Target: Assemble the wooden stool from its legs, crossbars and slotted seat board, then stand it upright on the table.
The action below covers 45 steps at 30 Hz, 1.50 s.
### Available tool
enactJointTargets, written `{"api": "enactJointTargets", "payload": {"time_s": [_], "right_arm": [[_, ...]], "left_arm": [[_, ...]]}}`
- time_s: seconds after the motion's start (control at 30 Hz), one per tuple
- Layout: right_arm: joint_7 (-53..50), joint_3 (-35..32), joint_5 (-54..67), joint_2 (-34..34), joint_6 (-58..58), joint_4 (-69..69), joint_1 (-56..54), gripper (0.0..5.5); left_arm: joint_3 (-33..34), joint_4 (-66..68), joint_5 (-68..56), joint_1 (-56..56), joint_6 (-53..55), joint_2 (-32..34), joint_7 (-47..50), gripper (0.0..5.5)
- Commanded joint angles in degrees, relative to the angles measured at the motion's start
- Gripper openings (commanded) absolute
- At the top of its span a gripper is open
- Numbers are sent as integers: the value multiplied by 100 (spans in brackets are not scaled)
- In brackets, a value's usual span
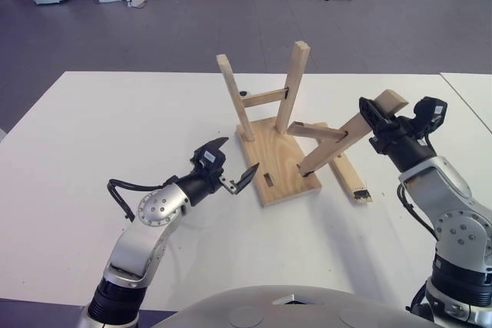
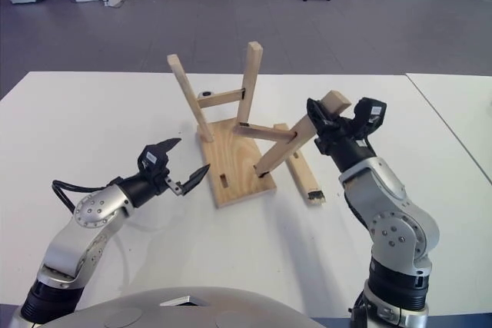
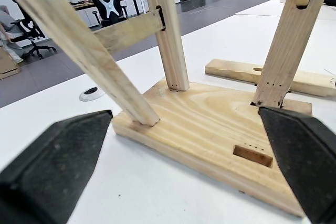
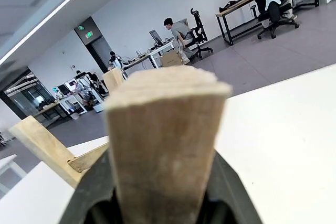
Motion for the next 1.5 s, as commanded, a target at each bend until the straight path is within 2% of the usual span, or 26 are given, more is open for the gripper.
{"api": "enactJointTargets", "payload": {"time_s": [0.03,0.2,0.3,0.47,0.5,0.77,0.87,0.93,0.97,1.13,1.27,1.43,1.5], "right_arm": [[15,663,-1156,-518,177,3,213,105],[656,1291,-1829,-607,-133,312,752,105],[795,1161,-1886,-401,-385,608,789,106],[799,644,-1290,-129,-542,282,139,106],[781,552,-1187,-125,-537,224,-5,142],[577,-324,-274,-540,-450,-277,-1537,264],[570,-946,-210,-975,-475,421,-1936,324],[915,-666,-868,-1381,-335,1022,-1425,362],[1110,-466,-1129,-1438,-317,1222,-1058,362],[1917,562,-1782,-1241,-145,1654,438,362],[2136,1143,-2236,-1115,-76,1907,669,362],[2082,1490,-2870,-857,-126,2431,563,362],[2178,1616,-3015,-829,-109,2443,534,327]], "left_arm": [[52,-53,9,-190,76,-96,71,513],[24,35,65,-344,65,-173,87,513],[34,68,89,-398,59,-185,93,513],[47,115,116,-402,38,-184,109,513],[52,120,121,-394,35,-183,113,513],[99,355,190,-349,-154,-176,67,513],[152,390,181,-358,-196,-209,71,513],[147,426,190,-376,-213,-232,67,513],[147,449,199,-392,-216,-243,67,513],[215,528,239,-423,-227,-243,68,513],[165,573,298,-461,-223,-261,61,513],[128,577,314,-511,-174,-258,34,513],[107,572,322,-514,-150,-257,35,513]]}}
